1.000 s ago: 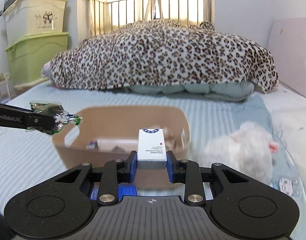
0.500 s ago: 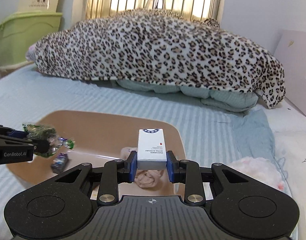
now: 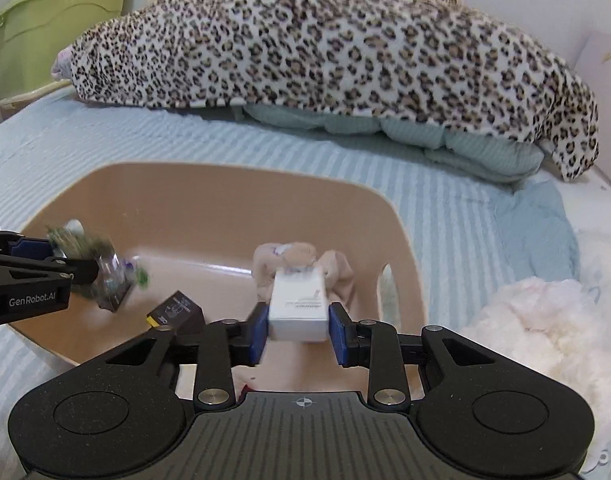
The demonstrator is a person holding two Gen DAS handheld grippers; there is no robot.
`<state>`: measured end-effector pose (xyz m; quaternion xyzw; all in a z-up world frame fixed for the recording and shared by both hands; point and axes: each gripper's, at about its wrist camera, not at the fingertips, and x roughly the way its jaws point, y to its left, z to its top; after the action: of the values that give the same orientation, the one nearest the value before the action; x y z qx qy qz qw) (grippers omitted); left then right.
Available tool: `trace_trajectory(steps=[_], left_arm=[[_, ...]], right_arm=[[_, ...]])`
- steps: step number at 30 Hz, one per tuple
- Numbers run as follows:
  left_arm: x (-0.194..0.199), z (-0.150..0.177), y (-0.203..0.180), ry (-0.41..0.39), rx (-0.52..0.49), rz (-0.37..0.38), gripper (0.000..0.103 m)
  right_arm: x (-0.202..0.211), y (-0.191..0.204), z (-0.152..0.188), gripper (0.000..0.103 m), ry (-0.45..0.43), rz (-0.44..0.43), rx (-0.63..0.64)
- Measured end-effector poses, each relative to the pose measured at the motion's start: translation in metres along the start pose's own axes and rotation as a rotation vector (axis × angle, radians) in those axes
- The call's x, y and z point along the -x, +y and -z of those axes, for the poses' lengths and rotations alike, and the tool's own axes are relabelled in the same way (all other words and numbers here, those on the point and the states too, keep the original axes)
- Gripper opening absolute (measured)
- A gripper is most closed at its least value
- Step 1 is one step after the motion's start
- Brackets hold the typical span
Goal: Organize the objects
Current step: 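Carry the herb bag and medicine box over the basket and release both, then grasp the blue tissue pack with the right tool while the left tool grasps the green packet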
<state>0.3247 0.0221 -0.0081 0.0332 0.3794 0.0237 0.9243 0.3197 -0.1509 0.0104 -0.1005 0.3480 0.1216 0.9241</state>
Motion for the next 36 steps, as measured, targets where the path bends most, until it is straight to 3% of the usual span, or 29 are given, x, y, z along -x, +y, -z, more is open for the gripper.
trace_trajectory(steps=[1, 3, 8, 15, 21, 26, 30, 36], left_arm=[[0.006, 0.0, 0.001, -0.017, 0.006, -0.007, 0.075], [0.018, 0.001, 0.004, -0.047, 0.011, 0.002, 0.076], [0.047, 0.002, 0.01, -0.073, 0.004, 0.005, 0.091], [0.08, 0.013, 0.024, -0.075, -0.02, 0.018, 0.094], [0.088, 0.036, 0.038, -0.04, -0.037, 0.012, 0.094], [0.078, 0.053, 0.054, 0.013, 0.028, 0.014, 0.094], [0.063, 0.067, 0.062, 0.065, 0.072, 0.02, 0.094], [0.046, 0.082, 0.057, 0.105, 0.05, 0.027, 0.094]], right_arm=[[0.004, -0.001, 0.0, 0.053, -0.01, 0.004, 0.005], [0.015, -0.002, 0.0, 0.063, -0.036, 0.018, 0.024], [0.049, -0.008, 0.003, 0.072, -0.067, 0.023, 0.013], [0.082, -0.007, 0.027, 0.091, -0.047, 0.007, -0.07], [0.087, 0.01, 0.063, 0.094, 0.021, 0.001, -0.114], [0.079, 0.025, 0.087, 0.1, 0.078, -0.004, -0.119], [0.071, 0.036, 0.1, 0.1, 0.119, -0.007, -0.107], [0.055, 0.033, 0.116, 0.1, 0.194, 0.043, -0.108]])
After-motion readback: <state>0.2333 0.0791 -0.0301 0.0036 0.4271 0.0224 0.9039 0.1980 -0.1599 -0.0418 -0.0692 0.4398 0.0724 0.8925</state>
